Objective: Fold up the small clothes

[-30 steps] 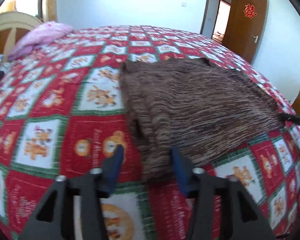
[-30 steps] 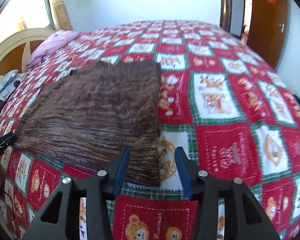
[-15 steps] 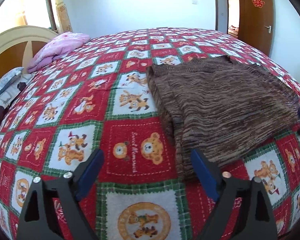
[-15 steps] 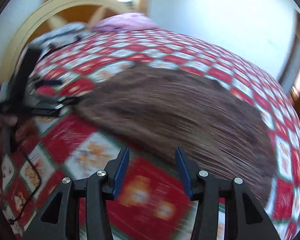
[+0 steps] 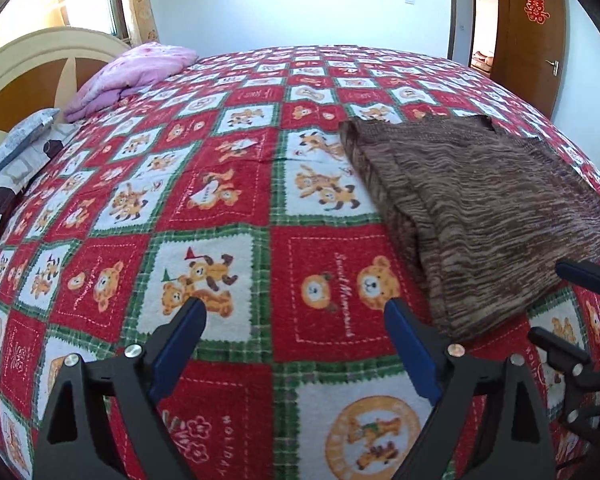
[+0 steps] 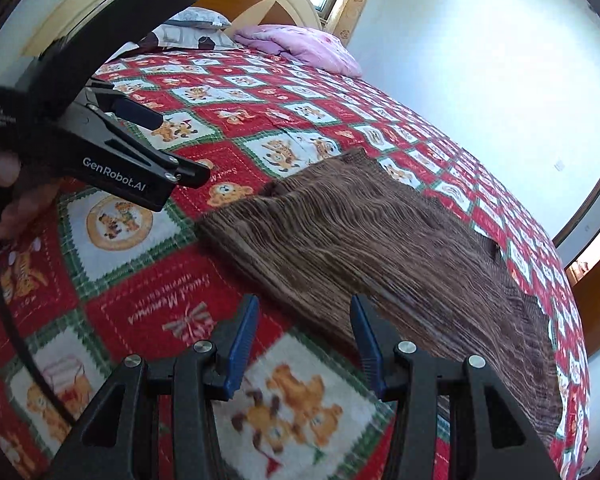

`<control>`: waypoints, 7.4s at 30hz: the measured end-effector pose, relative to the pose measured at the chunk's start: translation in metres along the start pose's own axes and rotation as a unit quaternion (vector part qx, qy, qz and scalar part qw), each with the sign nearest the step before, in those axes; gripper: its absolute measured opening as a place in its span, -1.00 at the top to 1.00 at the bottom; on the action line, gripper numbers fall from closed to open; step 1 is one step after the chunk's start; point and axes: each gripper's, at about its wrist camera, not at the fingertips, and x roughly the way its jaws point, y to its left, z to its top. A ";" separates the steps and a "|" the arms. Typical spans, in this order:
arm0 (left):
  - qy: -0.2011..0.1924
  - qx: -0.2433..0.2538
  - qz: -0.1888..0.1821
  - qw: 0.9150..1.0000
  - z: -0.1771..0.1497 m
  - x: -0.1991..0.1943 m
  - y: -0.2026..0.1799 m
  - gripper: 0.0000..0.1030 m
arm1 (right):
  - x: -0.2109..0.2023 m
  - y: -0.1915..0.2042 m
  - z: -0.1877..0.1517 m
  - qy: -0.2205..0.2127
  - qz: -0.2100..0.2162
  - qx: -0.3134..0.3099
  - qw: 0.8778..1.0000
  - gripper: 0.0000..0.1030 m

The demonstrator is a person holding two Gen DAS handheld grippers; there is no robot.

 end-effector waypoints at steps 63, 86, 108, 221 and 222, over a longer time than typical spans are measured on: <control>0.008 -0.179 -0.280 0.943 0.159 0.057 -0.035 0.83 | -0.073 -0.103 -0.006 -0.085 0.097 0.223 0.966 0.95; 0.021 -0.109 -0.341 0.933 0.207 0.044 -0.220 0.84 | -0.092 -0.239 -0.158 -0.050 0.154 0.473 0.866 0.98; -0.076 0.065 -0.250 0.963 0.149 -0.007 -0.273 -0.29 | -0.104 -0.285 -0.249 -0.049 0.111 0.563 0.817 0.01; -0.001 0.014 -0.199 0.980 0.065 0.048 -0.243 -1.00 | 0.069 -0.349 -0.139 0.004 0.143 0.446 0.883 -0.09; 0.000 0.013 -0.200 0.980 0.065 0.048 -0.243 -1.00 | 0.070 -0.350 -0.140 0.004 0.154 0.448 0.881 -0.05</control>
